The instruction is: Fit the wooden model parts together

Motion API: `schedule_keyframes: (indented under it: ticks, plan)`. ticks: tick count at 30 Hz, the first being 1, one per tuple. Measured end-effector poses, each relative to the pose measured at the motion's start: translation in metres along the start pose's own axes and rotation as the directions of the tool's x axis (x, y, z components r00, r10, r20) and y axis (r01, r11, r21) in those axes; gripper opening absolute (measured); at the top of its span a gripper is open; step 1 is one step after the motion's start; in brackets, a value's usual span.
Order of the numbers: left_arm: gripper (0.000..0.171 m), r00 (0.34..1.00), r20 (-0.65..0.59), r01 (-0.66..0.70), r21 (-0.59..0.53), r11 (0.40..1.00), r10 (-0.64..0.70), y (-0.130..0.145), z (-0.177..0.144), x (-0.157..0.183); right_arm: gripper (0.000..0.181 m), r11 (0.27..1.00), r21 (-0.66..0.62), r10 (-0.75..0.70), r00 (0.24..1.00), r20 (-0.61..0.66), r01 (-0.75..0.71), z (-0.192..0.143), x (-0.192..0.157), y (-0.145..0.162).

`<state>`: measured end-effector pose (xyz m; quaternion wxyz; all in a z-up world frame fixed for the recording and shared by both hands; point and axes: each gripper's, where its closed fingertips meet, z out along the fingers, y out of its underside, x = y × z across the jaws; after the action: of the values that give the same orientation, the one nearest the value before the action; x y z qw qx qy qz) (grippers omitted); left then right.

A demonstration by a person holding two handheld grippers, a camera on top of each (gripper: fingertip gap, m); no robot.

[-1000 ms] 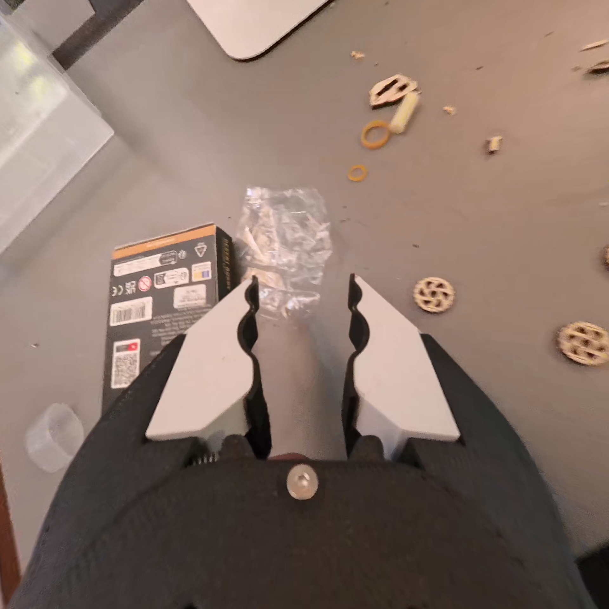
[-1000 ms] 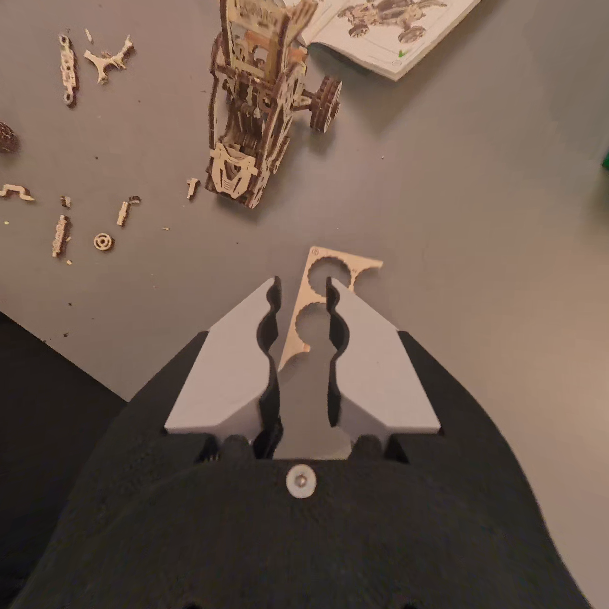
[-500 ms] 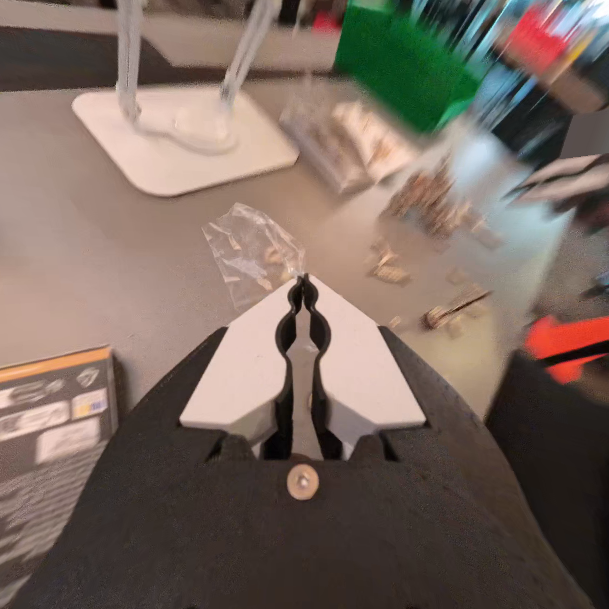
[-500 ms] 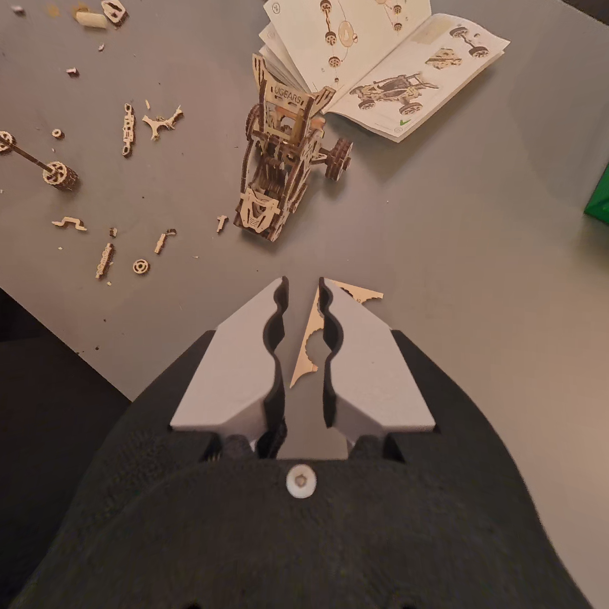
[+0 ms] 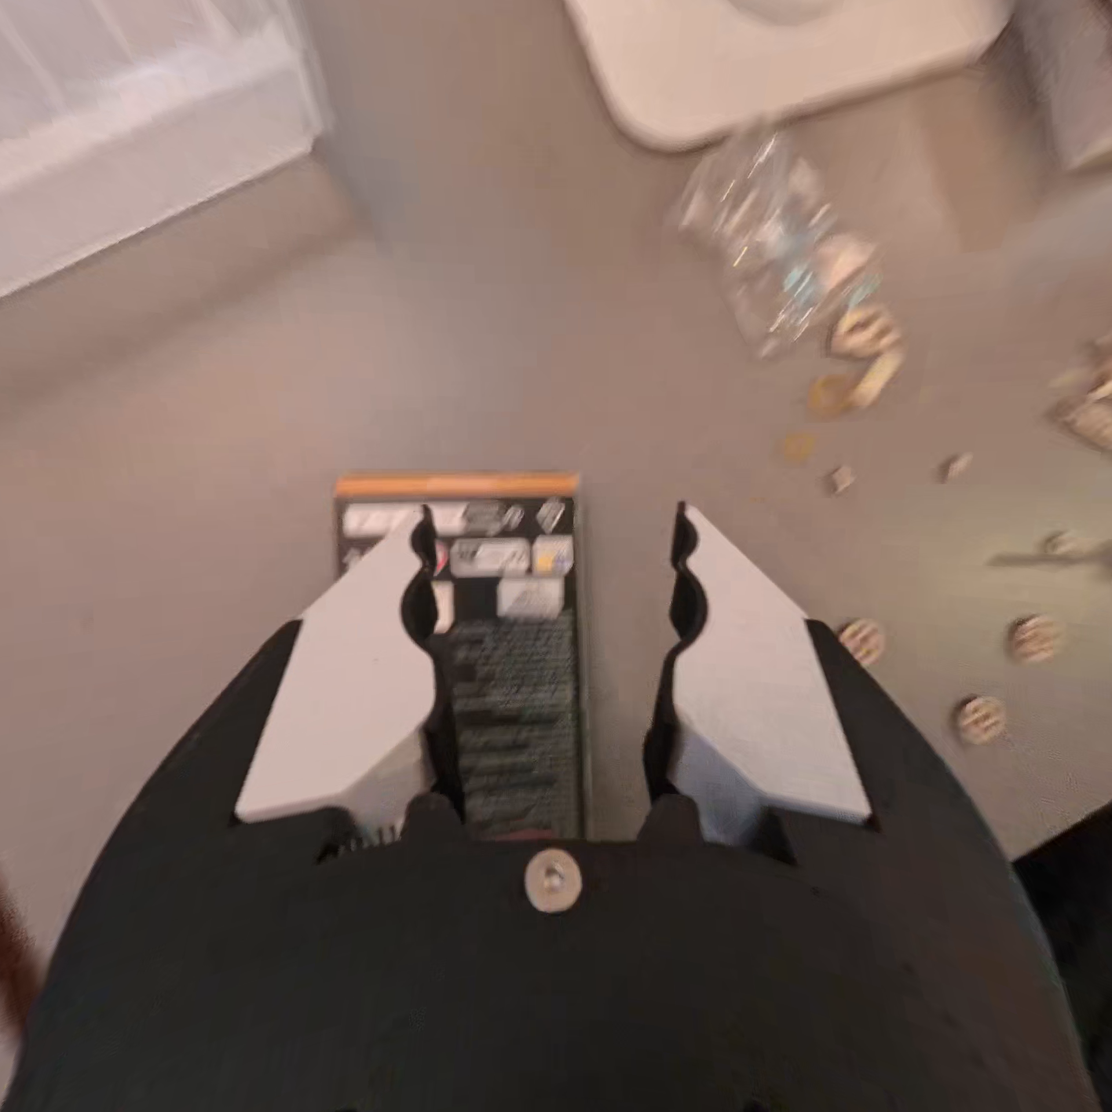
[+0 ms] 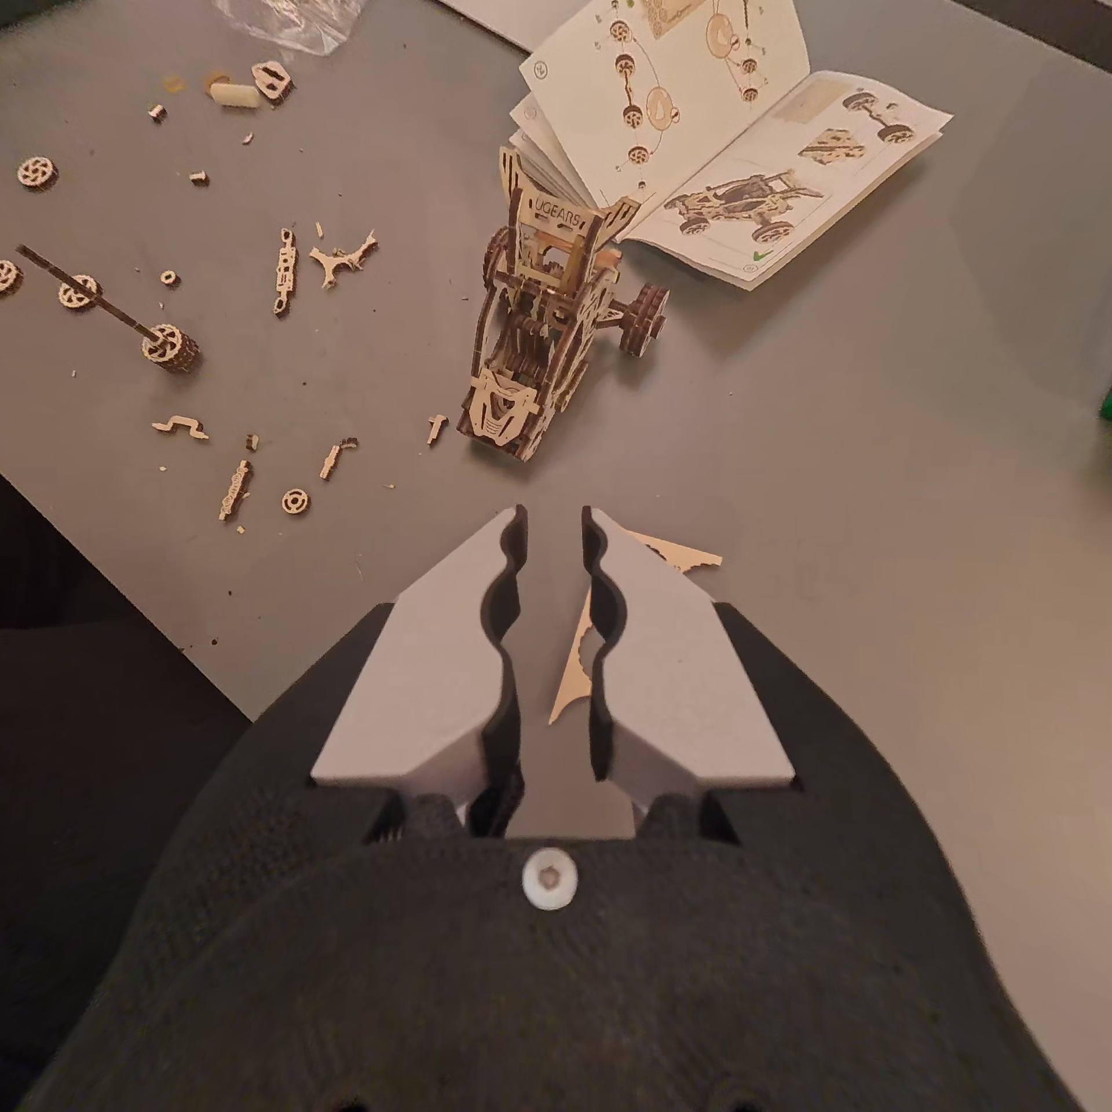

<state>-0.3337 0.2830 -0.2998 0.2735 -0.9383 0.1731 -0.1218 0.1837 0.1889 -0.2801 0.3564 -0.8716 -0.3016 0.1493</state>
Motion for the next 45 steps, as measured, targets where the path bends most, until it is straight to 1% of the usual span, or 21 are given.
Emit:
schedule_keyframes:
  ticks: [2,4,5,10,12,15,17,18,19,20,21,25,27,28,30,32,34,36,40,42,45]
  plan:
    - [0.091,0.998,0.061,-0.026,-0.097,0.995,0.032,0.029,-0.005,-0.013,0.016,1.0,-0.003,-0.001,1.0,0.011,0.001,0.003,-0.002,0.001]
    - [0.107,0.998,0.057,-0.015,-0.193,0.981,0.026,0.056,0.001,-0.015,0.016,1.0,-0.012,-0.005,1.0,0.025,0.006,0.008,-0.006,0.002]
    - [0.114,0.994,0.088,-0.041,-0.21,0.977,0.061,0.061,0.004,-0.019,0.016,1.0,-0.019,-0.008,0.999,0.033,0.009,0.011,-0.009,0.003]
    - [0.114,0.972,0.169,-0.104,-0.312,0.944,0.163,0.062,0.009,-0.03,0.016,0.999,-0.034,-0.035,0.999,0.037,0.036,0.013,-0.015,0.003]
    - [0.112,0.972,0.185,-0.097,-0.248,0.964,0.145,0.046,0.008,-0.032,0.015,0.999,-0.026,-0.034,0.999,0.031,0.035,0.01,-0.015,0.001]
    - [0.134,0.965,0.231,-0.055,-0.275,0.96,0.121,0.044,0.003,-0.051,0.015,1.0,-0.013,-0.024,0.999,0.026,0.024,0.006,-0.012,0.0]
    - [0.148,0.992,0.126,0.018,-0.348,0.937,0.028,0.059,0.013,-0.046,0.015,1.0,-0.007,-0.018,0.999,0.038,0.018,0.007,-0.013,-0.001]
    - [0.139,0.998,0.054,0.034,-0.372,0.928,-0.015,0.064,0.021,-0.039,0.015,1.0,-0.008,-0.018,0.999,0.043,0.018,0.008,-0.013,0.0]
    - [0.137,0.997,0.072,0.036,-0.372,0.928,-0.01,0.066,0.025,-0.044,0.015,1.0,-0.012,-0.02,0.999,0.045,0.021,0.009,-0.014,0.001]
    - [0.117,0.993,0.114,0.006,-0.384,0.923,0.041,0.067,0.024,-0.053,0.015,1.0,-0.018,-0.023,0.999,0.046,0.024,0.01,-0.015,0.002]
    - [0.109,0.992,0.119,-0.003,-0.382,0.924,0.052,0.066,0.024,-0.054,0.015,0.999,-0.022,-0.026,0.999,0.045,0.027,0.01,-0.015,0.003]
    - [0.108,0.996,0.093,0.043,-0.293,0.955,-0.016,0.055,0.025,-0.052,0.014,1.0,-0.011,-0.013,0.999,0.042,0.014,0.007,-0.011,0.003]
    - [0.108,0.996,0.037,0.082,-0.209,0.975,-0.076,0.043,0.021,-0.046,0.014,1.0,0.0,-0.007,0.999,0.042,0.007,0.006,-0.01,0.001]
    - [0.108,0.993,-0.005,0.115,-0.146,0.982,-0.117,0.033,0.017,-0.043,0.014,1.0,0.006,-0.012,0.999,0.039,0.011,0.005,-0.009,0.0]
    - [0.108,0.959,-0.219,0.201,0.08,0.976,-0.18,-0.007,-0.004,-0.022,0.017,0.999,0.037,-0.029,1.0,0.013,0.028,0.0,-0.009,-0.01]
    - [0.108,0.856,-0.459,0.389,0.266,0.882,-0.239,-0.047,-0.04,-0.005,0.027,0.993,0.096,-0.066,0.998,-0.005,0.067,-0.009,-0.018,-0.034]
    - [0.108,0.748,-0.645,0.507,0.406,0.761,-0.154,-0.079,-0.082,0.012,0.037,0.974,0.195,-0.116,0.993,0.011,0.112,-0.019,-0.043,-0.072]
    - [0.107,0.672,-0.74,0.565,0.488,0.665,-0.029,-0.096,-0.116,0.03,0.048,0.947,0.277,-0.192,0.978,0.079,0.164,-0.02,-0.088,-0.109]
    - [0.108,0.573,-0.813,0.67,0.536,0.514,0.101,-0.116,-0.149,0.066,0.085,0.863,0.4,-0.403,0.897,0.182,0.307,0.001,-0.203,-0.172]
    - [0.108,0.556,-0.827,0.715,0.527,0.459,0.083,-0.122,-0.147,0.084,0.104,0.817,0.415,-0.499,0.851,0.165,0.4,0.021,-0.249,-0.19]
    - [0.107,0.512,-0.857,0.776,0.488,0.399,0.052,-0.129,-0.141,0.117,0.104,0.758,0.439,-0.567,0.82,0.078,0.483,0.052,-0.284,-0.211]
